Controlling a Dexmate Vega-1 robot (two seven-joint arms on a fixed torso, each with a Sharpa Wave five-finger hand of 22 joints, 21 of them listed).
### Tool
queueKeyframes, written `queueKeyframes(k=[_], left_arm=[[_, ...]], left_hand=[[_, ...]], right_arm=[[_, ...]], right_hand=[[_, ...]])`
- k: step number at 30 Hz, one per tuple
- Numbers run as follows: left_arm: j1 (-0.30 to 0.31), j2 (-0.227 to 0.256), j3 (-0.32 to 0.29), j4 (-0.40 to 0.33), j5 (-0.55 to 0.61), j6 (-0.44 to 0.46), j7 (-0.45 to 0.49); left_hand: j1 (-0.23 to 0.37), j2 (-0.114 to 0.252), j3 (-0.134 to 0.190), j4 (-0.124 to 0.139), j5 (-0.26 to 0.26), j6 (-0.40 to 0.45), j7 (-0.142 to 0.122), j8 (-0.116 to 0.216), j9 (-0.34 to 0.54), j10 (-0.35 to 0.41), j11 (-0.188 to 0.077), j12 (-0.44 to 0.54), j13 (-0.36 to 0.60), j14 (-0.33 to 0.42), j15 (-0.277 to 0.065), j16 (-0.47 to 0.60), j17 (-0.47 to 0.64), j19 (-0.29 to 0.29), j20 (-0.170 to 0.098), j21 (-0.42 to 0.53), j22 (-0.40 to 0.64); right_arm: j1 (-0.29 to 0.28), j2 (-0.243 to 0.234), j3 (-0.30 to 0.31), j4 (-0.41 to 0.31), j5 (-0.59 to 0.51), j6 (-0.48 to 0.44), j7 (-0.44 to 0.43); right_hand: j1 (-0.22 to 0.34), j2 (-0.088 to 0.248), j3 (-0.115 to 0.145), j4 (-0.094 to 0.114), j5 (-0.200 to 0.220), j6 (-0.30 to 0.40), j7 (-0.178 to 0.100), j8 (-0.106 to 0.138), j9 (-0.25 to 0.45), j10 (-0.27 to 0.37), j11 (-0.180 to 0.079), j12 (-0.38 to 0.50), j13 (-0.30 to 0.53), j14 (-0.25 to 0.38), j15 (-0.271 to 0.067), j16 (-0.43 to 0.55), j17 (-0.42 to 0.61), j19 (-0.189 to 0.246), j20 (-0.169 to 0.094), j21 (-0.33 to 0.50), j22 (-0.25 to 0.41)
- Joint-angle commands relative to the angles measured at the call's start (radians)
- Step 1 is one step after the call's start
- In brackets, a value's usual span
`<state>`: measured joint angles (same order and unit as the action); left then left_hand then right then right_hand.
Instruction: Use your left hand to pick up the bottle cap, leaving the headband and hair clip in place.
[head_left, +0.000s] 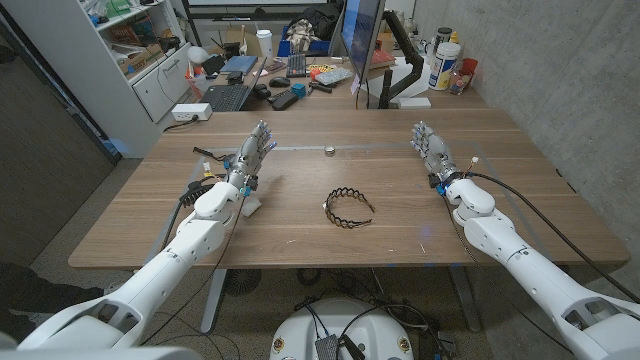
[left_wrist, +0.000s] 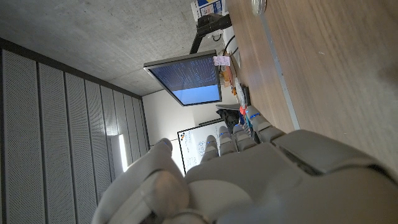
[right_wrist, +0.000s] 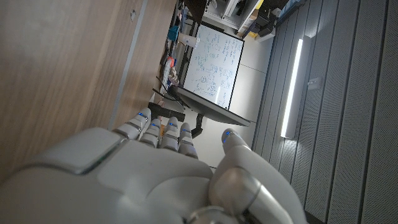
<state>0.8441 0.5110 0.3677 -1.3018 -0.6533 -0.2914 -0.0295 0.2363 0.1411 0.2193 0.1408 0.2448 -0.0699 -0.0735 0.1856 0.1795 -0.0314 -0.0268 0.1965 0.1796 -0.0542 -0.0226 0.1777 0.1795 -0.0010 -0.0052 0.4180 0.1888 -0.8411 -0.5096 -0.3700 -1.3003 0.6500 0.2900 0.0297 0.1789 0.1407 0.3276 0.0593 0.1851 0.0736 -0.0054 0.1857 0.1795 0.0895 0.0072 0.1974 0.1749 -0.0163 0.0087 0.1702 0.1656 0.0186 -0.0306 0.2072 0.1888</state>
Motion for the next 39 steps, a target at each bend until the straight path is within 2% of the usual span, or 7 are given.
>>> queueKeyframes(k=[1, 21, 24, 27, 30, 33, 39], left_arm=[[0.005, 0.003, -0.008, 0.001, -0.007, -0.008, -0.005], [-0.007, 0.006, -0.002, 0.017, 0.015, -0.02, -0.005], [-0.014, 0.012, 0.006, 0.019, 0.05, -0.036, 0.009], [-0.027, 0.028, 0.02, 0.017, 0.118, -0.056, 0.04], [-0.035, 0.036, 0.027, 0.016, 0.149, -0.06, 0.054], [-0.047, 0.047, 0.038, 0.012, 0.194, -0.059, 0.076], [-0.082, 0.072, 0.064, 0.009, 0.295, -0.053, 0.114]], left_hand=[[0.011, 0.0, 0.007, -0.001, 0.007, 0.002, -0.01, 0.006, 0.002, -0.004, 0.001, 0.005, 0.004, -0.009, 0.003, 0.007, 0.002, -0.006, -0.006, 0.005, 0.002], [0.013, 0.0, 0.009, -0.002, 0.007, 0.007, -0.015, 0.007, 0.002, -0.006, -0.005, 0.003, 0.004, -0.008, 0.003, 0.007, 0.001, -0.006, 0.005, 0.003, 0.002], [0.016, -0.001, 0.01, -0.005, 0.007, 0.006, -0.015, 0.006, 0.002, -0.007, -0.004, 0.002, 0.004, -0.01, 0.003, 0.006, 0.001, -0.006, 0.005, 0.002, 0.002], [0.035, -0.005, 0.017, -0.02, 0.008, 0.005, -0.031, 0.006, 0.002, -0.016, -0.012, -0.001, 0.004, -0.012, 0.022, 0.005, -0.001, -0.011, 0.031, -0.002, 0.001], [0.045, -0.007, 0.021, -0.028, 0.008, 0.008, -0.039, 0.007, 0.002, -0.017, -0.013, -0.001, 0.004, -0.013, 0.028, 0.004, -0.001, -0.014, 0.041, -0.004, 0.001], [0.057, -0.01, 0.025, -0.037, 0.007, 0.015, -0.043, 0.01, 0.003, -0.019, -0.02, -0.002, 0.004, -0.006, 0.032, 0.007, -0.001, -0.014, 0.047, -0.006, 0.001], [0.08, -0.019, 0.031, -0.056, 0.005, 0.027, -0.054, 0.014, 0.003, -0.015, -0.018, 0.001, 0.005, 0.008, 0.035, 0.011, -0.001, -0.012, 0.058, -0.007, 0.001]], right_arm=[[-0.003, 0.002, -0.002, -0.008, -0.005, 0.001, -0.01], [0.002, 0.004, -0.005, -0.007, -0.008, -0.002, -0.011], [0.003, 0.004, -0.004, -0.006, -0.007, -0.001, -0.009], [0.001, 0.005, -0.004, -0.004, -0.007, 0.002, -0.009], [0.0, 0.005, -0.003, -0.003, -0.007, 0.004, -0.011], [0.0, 0.005, -0.002, 0.0, -0.006, 0.006, -0.01], [0.002, 0.005, -0.002, 0.008, -0.01, 0.017, -0.003]], right_hand=[[0.009, 0.01, 0.008, 0.0, 0.006, 0.007, 0.002, 0.005, 0.005, 0.009, 0.001, 0.005, 0.006, -0.007, 0.0, 0.005, 0.002, 0.001, -0.044, 0.005, 0.003], [0.014, 0.011, 0.009, -0.004, 0.004, 0.007, 0.003, 0.004, 0.006, 0.009, 0.001, 0.005, 0.006, -0.007, 0.002, 0.006, 0.002, 0.001, -0.044, 0.006, 0.003], [0.015, 0.011, 0.009, -0.005, 0.004, 0.007, 0.003, 0.004, 0.006, 0.009, 0.001, 0.005, 0.006, -0.007, 0.002, 0.006, 0.002, 0.001, -0.045, 0.006, 0.003], [0.015, 0.011, 0.009, -0.005, 0.004, 0.007, 0.003, 0.004, 0.006, 0.009, 0.001, 0.005, 0.006, -0.007, 0.002, 0.006, 0.002, 0.001, -0.045, 0.006, 0.003], [0.016, 0.011, 0.009, -0.005, 0.004, 0.007, 0.003, 0.004, 0.006, 0.009, 0.001, 0.005, 0.006, -0.007, 0.001, 0.006, 0.002, 0.001, -0.044, 0.006, 0.004], [0.016, 0.011, 0.009, -0.006, 0.004, 0.007, 0.003, 0.004, 0.006, 0.009, 0.001, 0.005, 0.006, -0.007, 0.001, 0.006, 0.002, 0.001, -0.045, 0.006, 0.004], [0.017, 0.01, 0.009, -0.006, 0.004, 0.008, 0.002, 0.005, 0.006, 0.009, 0.001, 0.006, 0.006, -0.008, 0.001, 0.006, 0.002, 0.001, -0.044, 0.006, 0.004]])
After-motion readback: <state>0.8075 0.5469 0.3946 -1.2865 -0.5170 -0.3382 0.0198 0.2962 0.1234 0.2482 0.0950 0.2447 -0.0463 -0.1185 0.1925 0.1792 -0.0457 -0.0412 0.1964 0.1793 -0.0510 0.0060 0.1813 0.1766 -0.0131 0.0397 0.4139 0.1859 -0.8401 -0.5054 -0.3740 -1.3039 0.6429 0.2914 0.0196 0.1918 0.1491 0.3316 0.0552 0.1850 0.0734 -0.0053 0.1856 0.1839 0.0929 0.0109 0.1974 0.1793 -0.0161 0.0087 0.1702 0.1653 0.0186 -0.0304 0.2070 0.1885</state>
